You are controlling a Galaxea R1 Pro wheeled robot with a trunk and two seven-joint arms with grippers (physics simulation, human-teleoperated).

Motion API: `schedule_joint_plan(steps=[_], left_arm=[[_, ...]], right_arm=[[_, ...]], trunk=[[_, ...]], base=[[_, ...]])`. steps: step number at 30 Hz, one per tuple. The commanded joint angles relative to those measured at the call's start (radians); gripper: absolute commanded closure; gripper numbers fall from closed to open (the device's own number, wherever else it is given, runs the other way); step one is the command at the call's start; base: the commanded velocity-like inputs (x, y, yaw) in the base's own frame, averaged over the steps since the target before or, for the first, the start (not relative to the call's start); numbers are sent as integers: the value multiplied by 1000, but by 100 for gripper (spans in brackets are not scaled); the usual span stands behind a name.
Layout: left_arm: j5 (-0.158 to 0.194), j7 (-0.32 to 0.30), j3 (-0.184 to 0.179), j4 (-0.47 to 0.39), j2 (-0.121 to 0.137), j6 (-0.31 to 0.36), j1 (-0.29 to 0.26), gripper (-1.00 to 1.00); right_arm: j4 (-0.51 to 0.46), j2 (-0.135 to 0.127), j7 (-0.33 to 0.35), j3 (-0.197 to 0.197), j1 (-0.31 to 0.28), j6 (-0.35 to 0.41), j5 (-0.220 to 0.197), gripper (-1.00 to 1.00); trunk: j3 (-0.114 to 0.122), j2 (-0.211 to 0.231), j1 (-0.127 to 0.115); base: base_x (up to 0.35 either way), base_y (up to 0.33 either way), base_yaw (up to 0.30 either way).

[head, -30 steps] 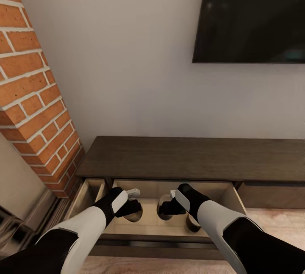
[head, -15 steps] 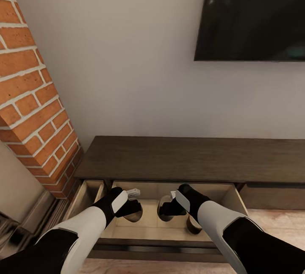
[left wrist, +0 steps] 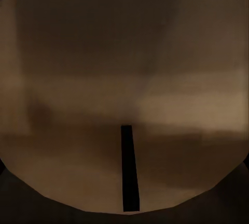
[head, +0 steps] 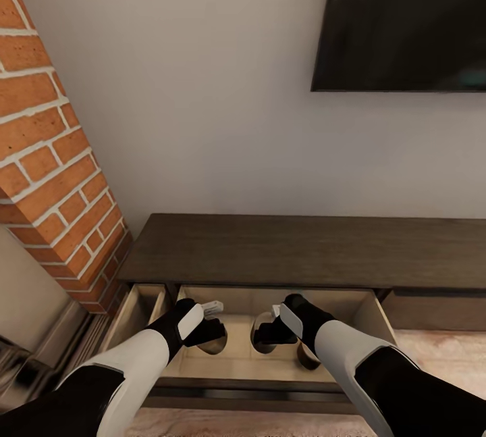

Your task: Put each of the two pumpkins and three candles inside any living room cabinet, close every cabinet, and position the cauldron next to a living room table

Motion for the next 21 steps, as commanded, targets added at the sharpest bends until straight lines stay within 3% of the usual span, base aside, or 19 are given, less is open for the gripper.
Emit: schedule_joint_plan(steps=[1, 21], left_arm=[[8, 7, -5, -2, 0, 4, 0, 100], [8, 6, -5, -2, 0, 5, -1, 100]], right_arm=[[-1, 0, -4, 5, -1, 3, -7, 100], [-1, 0, -4, 5, -1, 4, -7, 100]], trunk=[[-2, 0, 0], [-34, 0, 0]], base=[[0, 0, 0], [0, 0, 0]])
